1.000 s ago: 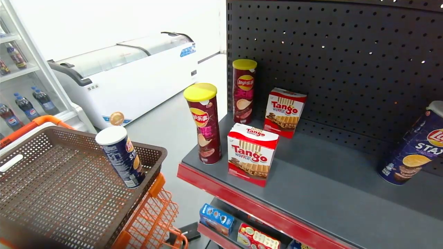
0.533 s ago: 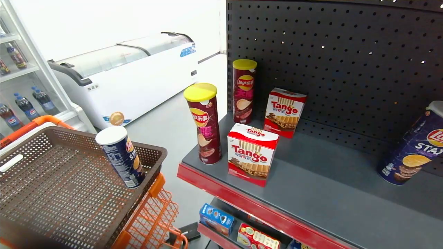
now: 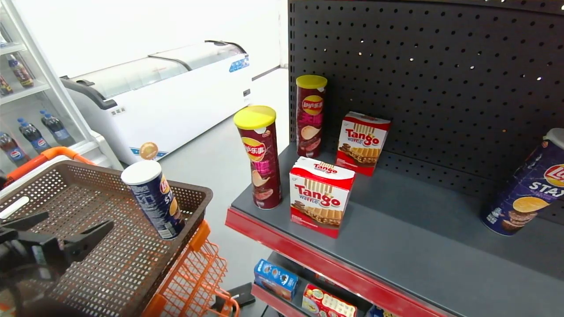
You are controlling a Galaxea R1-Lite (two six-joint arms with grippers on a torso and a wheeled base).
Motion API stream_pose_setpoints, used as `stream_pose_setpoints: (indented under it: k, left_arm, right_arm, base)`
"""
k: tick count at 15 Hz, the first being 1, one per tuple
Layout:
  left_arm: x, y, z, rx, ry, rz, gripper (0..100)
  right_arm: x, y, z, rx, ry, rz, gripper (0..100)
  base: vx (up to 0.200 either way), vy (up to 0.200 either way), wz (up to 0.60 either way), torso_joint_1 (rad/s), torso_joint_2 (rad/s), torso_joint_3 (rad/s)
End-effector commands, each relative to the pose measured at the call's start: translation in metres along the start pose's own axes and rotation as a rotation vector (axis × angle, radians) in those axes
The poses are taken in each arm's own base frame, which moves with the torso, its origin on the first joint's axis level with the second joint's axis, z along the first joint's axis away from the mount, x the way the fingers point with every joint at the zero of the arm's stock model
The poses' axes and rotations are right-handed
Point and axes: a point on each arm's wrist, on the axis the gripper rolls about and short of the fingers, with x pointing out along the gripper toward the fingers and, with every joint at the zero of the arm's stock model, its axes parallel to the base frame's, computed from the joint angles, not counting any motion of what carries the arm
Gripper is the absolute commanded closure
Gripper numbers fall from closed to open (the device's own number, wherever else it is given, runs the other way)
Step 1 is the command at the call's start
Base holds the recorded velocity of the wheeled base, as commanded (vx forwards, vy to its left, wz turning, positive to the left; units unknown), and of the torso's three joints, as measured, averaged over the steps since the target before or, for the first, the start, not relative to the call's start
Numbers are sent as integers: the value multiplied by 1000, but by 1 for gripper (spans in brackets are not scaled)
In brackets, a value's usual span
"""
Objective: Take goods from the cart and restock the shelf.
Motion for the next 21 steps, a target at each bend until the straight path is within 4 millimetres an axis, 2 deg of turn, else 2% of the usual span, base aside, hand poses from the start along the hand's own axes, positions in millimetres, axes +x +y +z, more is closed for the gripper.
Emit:
stream_pose_setpoints:
  k: [1,3,4,5,9,17,21]
  left_arm:
    - [66,7,-23,-11,114,25,0]
    - [91,8,-30,-10,82,26,0]
    - [97,9,-32,-8,79,26,0]
    - [114,10,-40,7,74,30,0]
    - [145,9,-47,20,22,23,0]
    - [169,11,-59,20,7,30,0]
    - [183,12,-54,22,-37,33,0]
  right_arm:
    - [0,0,0,0,1,0,0]
    - [0,0,0,0,1,0,0]
    - [0,0,0,0,1,0,0]
    - [0,0,0,0,1,0,0]
    - [0,0,0,0,0,0,0]
    - [0,0,0,0,1,0,0]
    - [0,0,0,0,1,0,0]
  base:
    - [0,0,0,0,0,0]
    - [0,0,0,0,0,0]
    - [0,0,0,0,0,0]
    - [0,0,0,0,0,0]
    - [0,0,0,0,0,0]
    - [0,0,0,0,0,0]
    - [0,0,0,0,0,0]
